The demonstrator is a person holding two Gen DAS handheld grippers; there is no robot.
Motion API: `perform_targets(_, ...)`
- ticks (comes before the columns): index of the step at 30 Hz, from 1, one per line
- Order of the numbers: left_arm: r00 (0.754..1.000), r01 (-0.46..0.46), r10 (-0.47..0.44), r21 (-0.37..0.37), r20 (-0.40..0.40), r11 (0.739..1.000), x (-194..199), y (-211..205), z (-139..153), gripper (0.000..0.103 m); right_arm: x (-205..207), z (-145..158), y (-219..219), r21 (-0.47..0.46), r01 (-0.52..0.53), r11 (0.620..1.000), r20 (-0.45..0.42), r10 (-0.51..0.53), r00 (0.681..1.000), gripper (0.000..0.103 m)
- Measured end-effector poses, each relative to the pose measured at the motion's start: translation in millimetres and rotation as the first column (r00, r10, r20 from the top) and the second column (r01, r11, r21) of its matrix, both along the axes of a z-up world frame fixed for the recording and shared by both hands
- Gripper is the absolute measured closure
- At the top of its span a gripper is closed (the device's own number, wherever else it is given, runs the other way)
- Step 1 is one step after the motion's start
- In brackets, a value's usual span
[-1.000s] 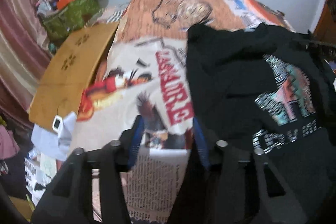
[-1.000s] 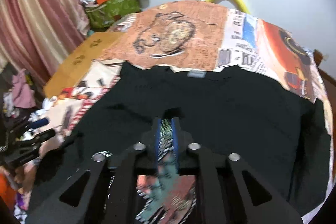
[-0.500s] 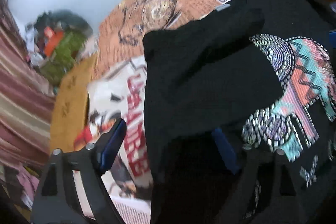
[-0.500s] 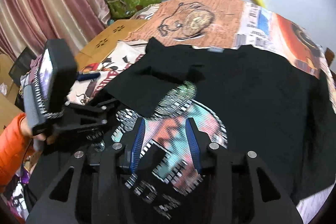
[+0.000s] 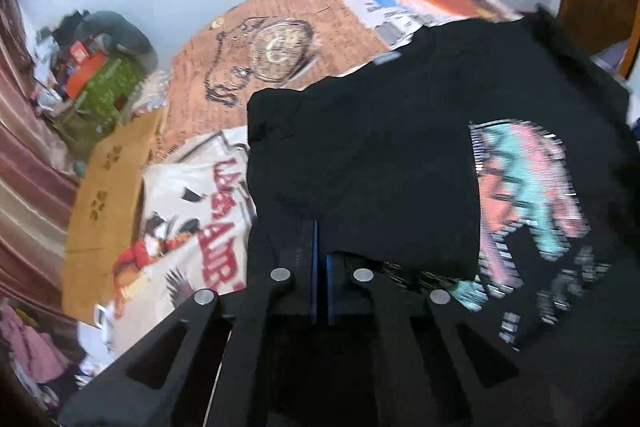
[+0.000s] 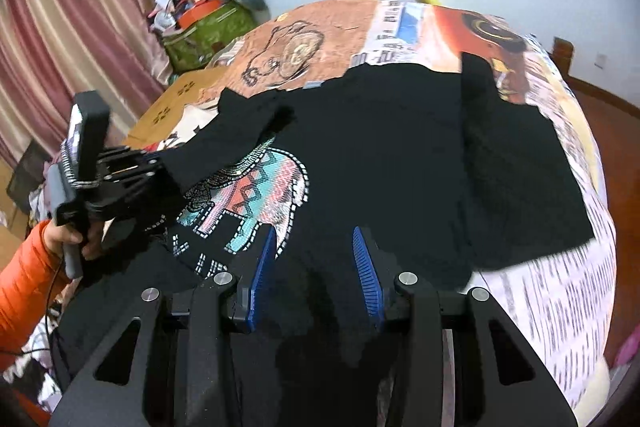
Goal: Fold small clothes
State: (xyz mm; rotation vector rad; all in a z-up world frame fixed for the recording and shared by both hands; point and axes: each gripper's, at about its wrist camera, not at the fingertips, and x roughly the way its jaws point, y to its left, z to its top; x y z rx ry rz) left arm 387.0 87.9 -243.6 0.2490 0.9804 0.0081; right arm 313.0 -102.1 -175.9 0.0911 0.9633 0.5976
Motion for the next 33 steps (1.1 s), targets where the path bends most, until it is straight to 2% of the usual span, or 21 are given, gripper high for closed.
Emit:
perform_targets(3, 0.997, 0.015, -0.019, -0.06, -0.068, 0.998, -9, -2, 0, 0.099, -5, 1, -9, 0.027, 0.02, 0.999, -0.001, -0.02, 1.0, 0.067)
perform_targets(5, 0.996, 0.018, -0.023, -0.059, -0.085, 0.998, -14, -3, -2, 0.087, -8, 2, -13, 0.039, 0.03, 0.999, 0.005, -0.03, 1.0, 0.067)
perform_targets(7, 0.994, 0.01, -0.016, -0.058, -0.105, 0.998, -20, -3, -3, 0.049, -12, 3, -16, 0.045, 0.03, 0.999, 0.016, -0.031, 0.999, 0.067)
perform_targets(9, 0.997, -0.004, -0.001, -0.056, -0.079, 0.998, -26, -1, 2, 0.04, -15, 3, -19, 0.044, 0.031, 0.999, 0.027, -0.033, 0.999, 0.067)
perform_targets(13, 0.999, -0.033, 0.032, -0.029, -0.029, 0.999, -26, 10, 20, 0.039, -21, 1, -30, 0.022, 0.053, 0.998, 0.053, -0.054, 0.997, 0.06)
perform_targets(18, 0.992, -0.124, 0.124, 0.004, 0.035, 0.992, 7, 33, 34, 0.033, -21, -5, -47, 0.006, 0.095, 0.995, 0.077, -0.095, 0.992, 0.059)
perform_targets(21, 0.981, -0.195, 0.195, 0.011, 0.022, 0.981, 45, 51, 24, 0.033, -20, -11, -54, 0.002, 0.115, 0.993, 0.078, -0.115, 0.99, 0.059)
perform_targets(26, 0.957, -0.288, 0.287, -0.023, -0.051, 0.957, 101, 78, -10, 0.033, -17, -18, -64, -0.006, 0.139, 0.99, 0.077, -0.138, 0.987, 0.059)
perform_targets(33, 0.938, -0.338, 0.336, -0.009, -0.081, 0.941, 161, 84, -42, 0.033, -12, -19, -86, -0.021, 0.201, 0.979, 0.096, -0.198, 0.975, 0.054)
